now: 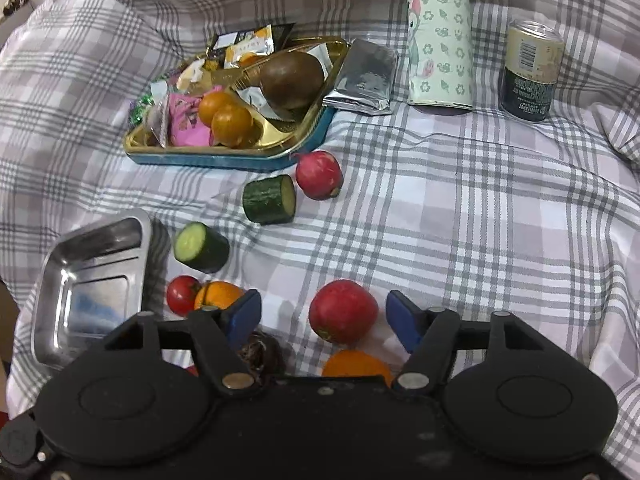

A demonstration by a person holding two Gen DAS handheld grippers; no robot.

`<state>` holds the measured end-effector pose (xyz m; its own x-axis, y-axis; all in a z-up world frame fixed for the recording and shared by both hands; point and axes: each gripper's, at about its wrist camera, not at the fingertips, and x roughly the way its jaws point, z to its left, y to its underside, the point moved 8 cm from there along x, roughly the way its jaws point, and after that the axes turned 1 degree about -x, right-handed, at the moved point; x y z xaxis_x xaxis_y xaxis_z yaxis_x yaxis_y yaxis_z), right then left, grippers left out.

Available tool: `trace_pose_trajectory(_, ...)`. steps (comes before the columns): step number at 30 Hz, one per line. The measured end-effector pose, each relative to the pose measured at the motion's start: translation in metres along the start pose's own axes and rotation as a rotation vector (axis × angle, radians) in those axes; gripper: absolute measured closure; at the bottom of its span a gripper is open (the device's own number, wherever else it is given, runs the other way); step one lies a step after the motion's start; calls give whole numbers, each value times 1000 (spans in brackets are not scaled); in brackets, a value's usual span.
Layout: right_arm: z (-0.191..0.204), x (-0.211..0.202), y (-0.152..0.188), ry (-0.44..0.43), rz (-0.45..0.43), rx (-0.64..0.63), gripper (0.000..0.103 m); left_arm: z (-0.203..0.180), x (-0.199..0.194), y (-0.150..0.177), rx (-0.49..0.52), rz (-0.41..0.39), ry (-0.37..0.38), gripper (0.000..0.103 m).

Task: Organize fruits
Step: 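Grasp the red tomato with the left tool while the right tool grasps a red radish, then carry tomato and radish over the steel tray and release both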

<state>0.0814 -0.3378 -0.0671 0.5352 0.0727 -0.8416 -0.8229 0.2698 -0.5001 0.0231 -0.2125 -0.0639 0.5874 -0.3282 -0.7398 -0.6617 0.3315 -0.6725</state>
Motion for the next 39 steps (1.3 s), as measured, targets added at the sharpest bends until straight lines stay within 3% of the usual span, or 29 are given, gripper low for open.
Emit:
trace_pose_trajectory(4,0,7,2,47,18,-30,50,0,3,0,-4,4,-5,51)
trace_pose_trajectory(15,0,20,7,139,34,-93,60,6,24,2,-88,71,6,51)
trace_pose_trajectory(18,-1,20,7,133,34,-92,60,8,29,-1,-118,80,16,63)
trace_pose_trajectory(23,0,19,7,124,37,-100,60,11,28,-8,-153,72,20,64)
trace_pose_trajectory(28,1,14,3,109,16,-84,60,18,13,-24,-181,14,20,64)
trace_pose_trajectory(33,12,1,-3,63,-48,-87,60,40,-3,-41,-248,-41,6,64)
trace_pose_trajectory(39,38,-18,-9,-31,-154,-100,60,89,-19,-48,-342,-88,-76,64)
